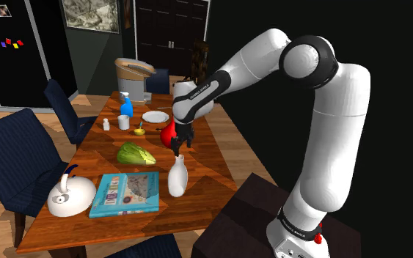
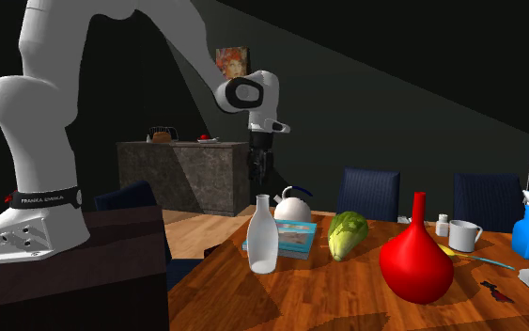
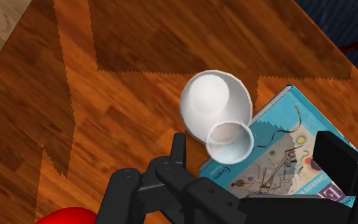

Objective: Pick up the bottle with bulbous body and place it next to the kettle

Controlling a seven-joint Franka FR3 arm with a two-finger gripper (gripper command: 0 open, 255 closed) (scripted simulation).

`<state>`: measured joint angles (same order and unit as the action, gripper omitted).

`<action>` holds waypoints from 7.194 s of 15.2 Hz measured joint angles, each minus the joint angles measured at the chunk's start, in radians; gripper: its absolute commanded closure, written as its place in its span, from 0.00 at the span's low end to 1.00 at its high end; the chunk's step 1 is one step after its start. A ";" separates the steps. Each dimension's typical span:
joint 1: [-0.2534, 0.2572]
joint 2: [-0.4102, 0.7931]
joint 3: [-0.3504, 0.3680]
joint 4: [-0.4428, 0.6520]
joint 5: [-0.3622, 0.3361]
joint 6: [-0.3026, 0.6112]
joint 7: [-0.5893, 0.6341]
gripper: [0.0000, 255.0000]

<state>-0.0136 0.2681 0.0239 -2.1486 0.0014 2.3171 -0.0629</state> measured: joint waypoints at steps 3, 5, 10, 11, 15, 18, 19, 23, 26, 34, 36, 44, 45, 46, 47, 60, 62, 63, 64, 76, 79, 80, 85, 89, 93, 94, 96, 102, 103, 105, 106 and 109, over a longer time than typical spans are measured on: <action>0.004 0.114 -0.004 0.090 -0.013 0.032 0.007 0.00; 0.008 0.150 -0.004 0.102 -0.016 0.057 0.013 0.00; 0.005 0.208 -0.007 0.108 -0.019 0.111 0.009 0.00; 0.005 0.214 -0.007 0.105 -0.019 0.120 0.010 0.00; 0.006 0.221 -0.008 0.102 -0.019 0.130 0.010 0.00; 0.006 0.222 -0.008 0.102 -0.019 0.131 0.010 0.00; 0.006 0.222 -0.008 0.102 -0.019 0.131 0.010 1.00; 0.006 0.222 -0.008 0.102 -0.019 0.131 0.010 1.00; 0.006 0.222 -0.008 0.102 -0.019 0.131 0.010 1.00; 0.005 0.182 -0.007 0.098 -0.018 0.095 0.009 1.00; 0.004 0.158 -0.006 0.098 -0.017 0.071 0.008 1.00; 0.004 0.080 -0.005 0.109 -0.015 -0.017 0.007 1.00; 0.004 0.071 -0.005 0.111 -0.014 -0.028 0.006 1.00; 0.003 0.063 -0.005 0.114 -0.014 -0.040 0.005 1.00; 0.004 0.054 -0.005 0.115 -0.014 -0.050 0.006 1.00; 0.003 -0.049 -0.004 0.161 -0.010 -0.199 0.003 1.00; 0.003 -0.063 -0.004 0.172 -0.010 -0.223 0.003 1.00; 0.002 -0.067 -0.004 0.177 -0.010 -0.233 0.001 1.00; 0.001 -0.072 -0.005 0.186 -0.010 -0.247 0.000 1.00; 0.003 -0.130 -0.003 0.281 -0.008 -0.400 0.002 1.00; 0.003 -0.139 -0.003 0.309 -0.008 -0.437 0.001 1.00; 0.002 -0.143 -0.003 0.317 -0.008 -0.449 0.001 1.00; 0.003 -0.154 -0.003 0.371 -0.007 -0.513 0.001 1.00; 0.002 -0.162 -0.003 0.413 -0.007 -0.563 -0.001 1.00; 0.019 -0.155 0.010 0.446 -0.006 -0.590 0.029 1.00; 0.028 -0.144 0.018 0.452 -0.006 -0.585 0.046 1.00; 0.049 -0.118 0.034 0.470 -0.006 -0.577 0.082 1.00; 0.126 -0.016 0.085 0.575 -0.014 -0.581 0.210 1.00; 0.139 -0.007 0.092 0.584 -0.015 -0.581 0.230 1.00; 0.167 0.037 0.107 0.633 -0.021 -0.586 0.272 1.00; 0.180 0.056 0.113 0.656 -0.023 -0.589 0.291 1.00; 0.223 0.124 0.129 0.738 -0.034 -0.604 0.347 1.00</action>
<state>0.2091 0.3919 0.1530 -1.4104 -0.0326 1.7130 0.2840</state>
